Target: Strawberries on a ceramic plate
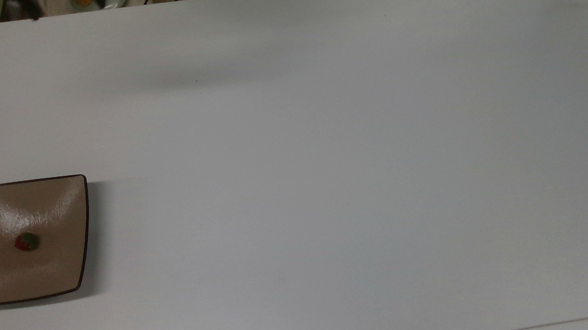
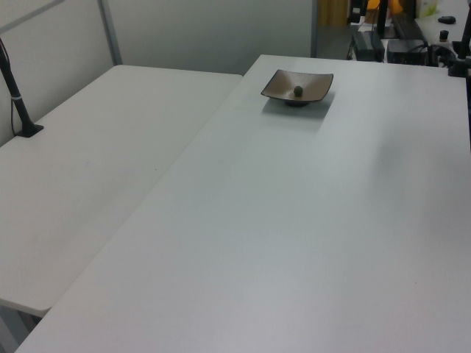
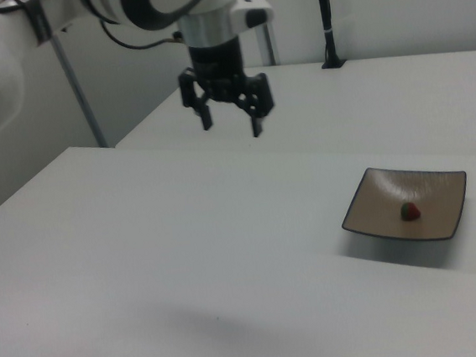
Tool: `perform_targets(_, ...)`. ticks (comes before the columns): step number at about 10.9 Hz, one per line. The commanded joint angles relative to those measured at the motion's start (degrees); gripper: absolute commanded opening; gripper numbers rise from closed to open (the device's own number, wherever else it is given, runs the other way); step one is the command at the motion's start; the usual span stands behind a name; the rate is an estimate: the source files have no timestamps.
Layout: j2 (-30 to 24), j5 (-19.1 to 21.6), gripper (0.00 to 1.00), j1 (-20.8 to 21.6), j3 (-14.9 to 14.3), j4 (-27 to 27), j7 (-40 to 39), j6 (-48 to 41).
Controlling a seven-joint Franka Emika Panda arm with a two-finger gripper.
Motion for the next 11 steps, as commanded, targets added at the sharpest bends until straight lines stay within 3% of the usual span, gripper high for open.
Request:
perform_targets(1, -9.31, 0.19, 1.0, 6.8, -0.33, -10.41, 5.73, -0.05)
perform_targets(5, -14.08, -2.01, 1.0, 16.48, -0.42, -18.42, 12.41, 4.51)
perform_targets(7, -14.43, -2.71, 1.0, 21.22, -0.95, -19.92, 17.86, 7.67)
perform_targets(11, -11.55, -2.71, 1.0, 21.51, -1.21, -17.93, 18.23, 9.63)
